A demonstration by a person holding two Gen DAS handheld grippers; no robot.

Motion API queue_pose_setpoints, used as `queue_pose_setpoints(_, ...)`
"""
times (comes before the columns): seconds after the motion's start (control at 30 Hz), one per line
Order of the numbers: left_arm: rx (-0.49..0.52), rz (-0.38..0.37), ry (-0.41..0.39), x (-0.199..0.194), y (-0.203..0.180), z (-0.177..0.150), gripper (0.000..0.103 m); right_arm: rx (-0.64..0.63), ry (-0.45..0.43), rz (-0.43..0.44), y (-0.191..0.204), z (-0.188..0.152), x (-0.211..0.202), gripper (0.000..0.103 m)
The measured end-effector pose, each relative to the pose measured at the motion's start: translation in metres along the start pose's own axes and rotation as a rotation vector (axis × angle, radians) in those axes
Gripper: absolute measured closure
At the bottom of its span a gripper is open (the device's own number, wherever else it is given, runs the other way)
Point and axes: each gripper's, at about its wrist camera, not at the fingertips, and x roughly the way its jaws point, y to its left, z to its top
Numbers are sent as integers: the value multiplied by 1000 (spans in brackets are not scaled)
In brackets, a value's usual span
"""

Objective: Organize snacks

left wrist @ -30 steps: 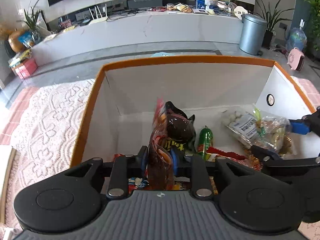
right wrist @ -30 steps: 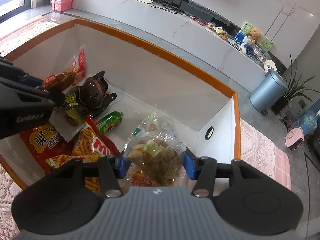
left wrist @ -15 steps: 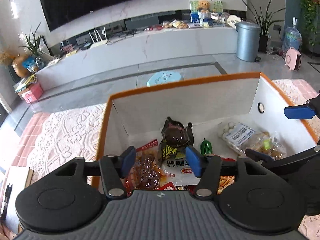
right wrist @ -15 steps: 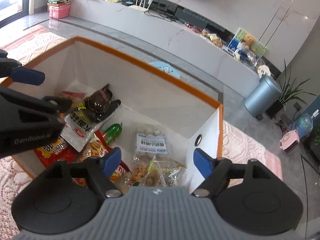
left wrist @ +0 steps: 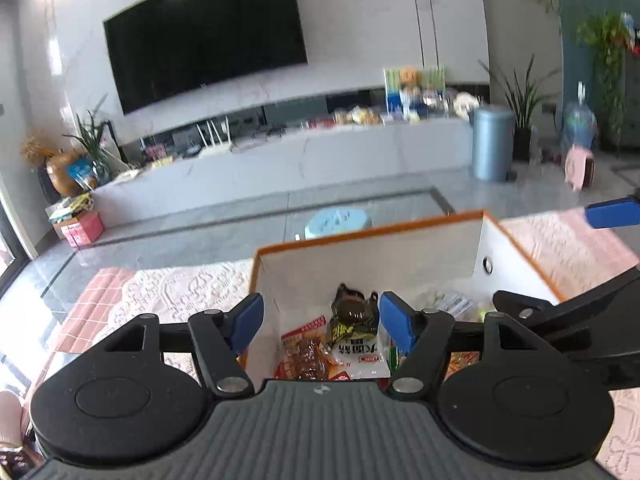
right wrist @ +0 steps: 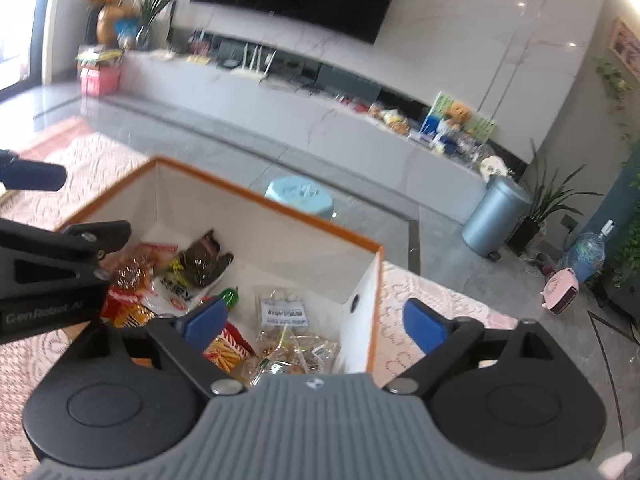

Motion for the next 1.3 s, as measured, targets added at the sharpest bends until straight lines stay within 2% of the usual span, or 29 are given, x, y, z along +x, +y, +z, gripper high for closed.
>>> queue_pose_setpoints(0.2,-26,25,-83,-30,8,3,23,42,-100,-30,-8,-14,-53,4)
queue_pose_setpoints(0.37,-21,45,-148,-53,11,-2,16,101,-175,-63,-10,-34,-91,4)
queue_pose_setpoints(0.6,-13,21,-149,-77,8,-26,16,238,-259,-50,-10,-54,-134,4)
queue_pose_setpoints(0.77,-45,11,-109,-81,13,-42,15,311,-280,-39,1,-70,-148,4)
queue_pose_setpoints(0.87,-66,1,-53,-71,14,-51,15,345,-268,-26,9,-82,-147,4)
queue_pose_setpoints(1.03,-99,-8,42,-54,11,-74,15,349,-200,3,21,-100,-129,4)
queue_pose_setpoints(1.17,-70,11,79,-46,5,-88,15,355,-163,4,28,-114,-113,4)
queue_pose_setpoints(1.3,-74,-6,112,-40,2,-94,15,379,-135,8,24,-123,-97,4)
